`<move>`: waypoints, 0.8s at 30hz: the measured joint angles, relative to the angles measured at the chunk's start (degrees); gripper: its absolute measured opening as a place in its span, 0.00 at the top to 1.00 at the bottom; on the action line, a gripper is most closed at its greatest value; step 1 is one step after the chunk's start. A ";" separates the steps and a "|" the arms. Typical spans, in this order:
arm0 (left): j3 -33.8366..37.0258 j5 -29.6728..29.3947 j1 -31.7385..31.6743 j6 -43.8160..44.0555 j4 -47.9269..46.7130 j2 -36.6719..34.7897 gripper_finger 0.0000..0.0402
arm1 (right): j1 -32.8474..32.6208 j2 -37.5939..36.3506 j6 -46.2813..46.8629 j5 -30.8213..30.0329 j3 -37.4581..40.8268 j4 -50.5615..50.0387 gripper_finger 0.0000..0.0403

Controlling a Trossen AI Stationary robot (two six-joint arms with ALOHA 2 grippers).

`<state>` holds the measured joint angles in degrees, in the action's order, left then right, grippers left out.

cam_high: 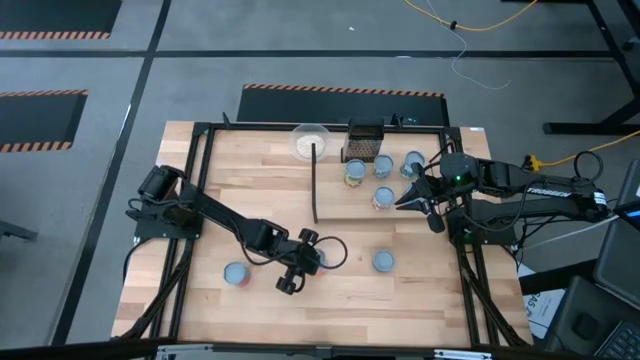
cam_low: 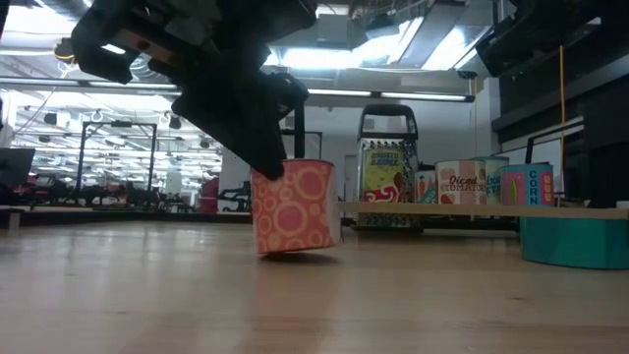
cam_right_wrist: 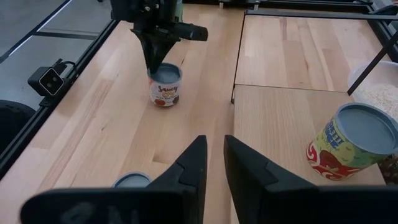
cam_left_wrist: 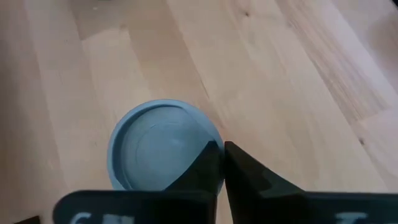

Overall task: Pick and place cans onto a shelf
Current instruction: Put the canned meatballs on the shelf

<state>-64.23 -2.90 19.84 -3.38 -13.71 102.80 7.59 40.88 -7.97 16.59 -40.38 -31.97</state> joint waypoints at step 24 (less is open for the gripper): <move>0.10 -3.05 0.22 -0.17 -0.16 -1.07 0.81 | 0.00 0.00 3.29 -0.03 0.00 2.51 0.76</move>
<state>-64.13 -5.94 20.05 -3.55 -13.87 101.73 7.59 40.88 -4.67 16.55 -40.38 -29.46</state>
